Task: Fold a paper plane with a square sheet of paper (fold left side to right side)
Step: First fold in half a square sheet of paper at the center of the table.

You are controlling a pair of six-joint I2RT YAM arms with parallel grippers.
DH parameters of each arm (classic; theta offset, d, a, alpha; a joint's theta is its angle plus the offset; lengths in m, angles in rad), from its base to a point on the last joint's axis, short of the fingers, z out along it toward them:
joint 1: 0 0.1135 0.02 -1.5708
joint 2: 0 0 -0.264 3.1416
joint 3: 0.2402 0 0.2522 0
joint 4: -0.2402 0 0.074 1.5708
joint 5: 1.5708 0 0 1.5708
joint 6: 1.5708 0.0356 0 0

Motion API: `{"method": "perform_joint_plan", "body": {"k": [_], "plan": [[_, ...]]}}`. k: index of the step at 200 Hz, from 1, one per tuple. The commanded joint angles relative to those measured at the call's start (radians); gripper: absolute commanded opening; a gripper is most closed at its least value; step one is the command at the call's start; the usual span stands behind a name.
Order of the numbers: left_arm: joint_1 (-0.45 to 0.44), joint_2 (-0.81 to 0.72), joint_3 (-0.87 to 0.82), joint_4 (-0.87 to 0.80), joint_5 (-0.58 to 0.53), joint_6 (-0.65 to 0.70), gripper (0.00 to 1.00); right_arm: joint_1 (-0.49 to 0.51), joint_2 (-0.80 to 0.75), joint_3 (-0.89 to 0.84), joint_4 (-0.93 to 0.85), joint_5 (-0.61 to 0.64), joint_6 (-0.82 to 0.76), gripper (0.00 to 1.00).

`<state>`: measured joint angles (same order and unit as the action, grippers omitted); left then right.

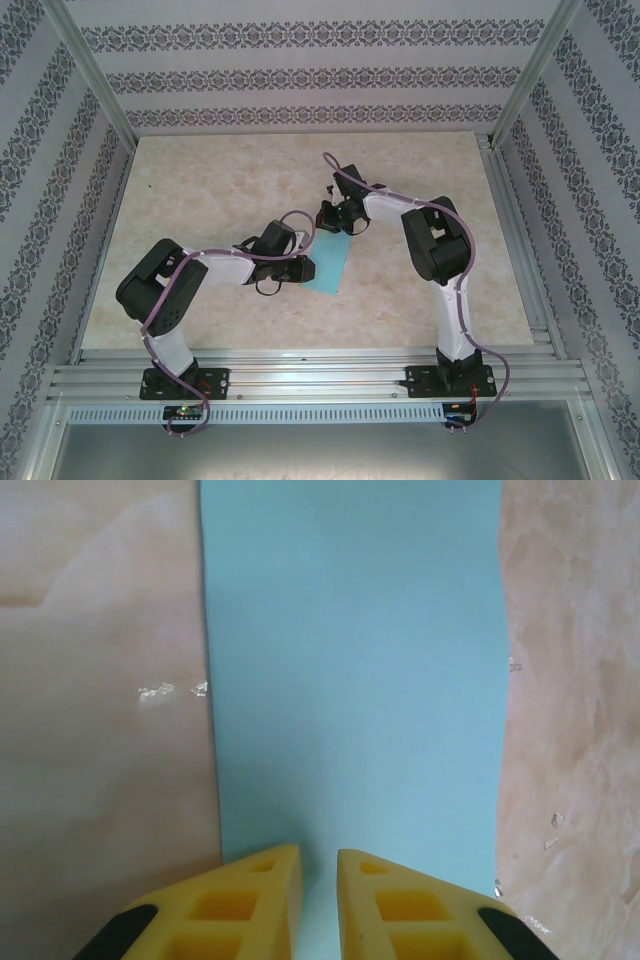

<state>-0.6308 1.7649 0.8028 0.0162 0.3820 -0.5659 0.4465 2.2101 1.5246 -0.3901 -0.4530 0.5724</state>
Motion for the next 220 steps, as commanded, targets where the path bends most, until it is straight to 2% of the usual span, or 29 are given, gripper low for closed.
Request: {"method": "perform_joint_plan", "body": {"k": [1, 35, 73, 102, 133, 164, 220], "plan": [[-0.030, 0.045, -0.081, -0.246, -0.015, -0.015, 0.18, -0.070, 0.048, 0.045, 0.065, 0.181, -0.033, 0.05], [-0.032, 0.042, -0.085, -0.246, -0.018, -0.016, 0.18, -0.085, 0.060, 0.080, 0.051, 0.164, -0.042, 0.05], [-0.032, 0.044, -0.082, -0.240, -0.019, -0.019, 0.18, -0.089, -0.045, 0.065, 0.032, 0.156, -0.060, 0.06], [-0.033, 0.048, -0.080, -0.236, -0.017, -0.021, 0.18, -0.081, -0.160, -0.015, 0.034, 0.119, -0.053, 0.07], [-0.035, 0.047, -0.073, -0.234, -0.020, -0.022, 0.18, -0.028, -0.244, -0.171, 0.104, 0.079, 0.010, 0.07], [-0.038, 0.054, -0.068, -0.236, -0.020, -0.022, 0.18, 0.031, -0.245, -0.277, 0.221, 0.051, 0.107, 0.07], [-0.044, 0.059, -0.063, -0.237, -0.023, -0.022, 0.18, 0.103, -0.200, -0.326, 0.310, 0.040, 0.184, 0.06]]}}
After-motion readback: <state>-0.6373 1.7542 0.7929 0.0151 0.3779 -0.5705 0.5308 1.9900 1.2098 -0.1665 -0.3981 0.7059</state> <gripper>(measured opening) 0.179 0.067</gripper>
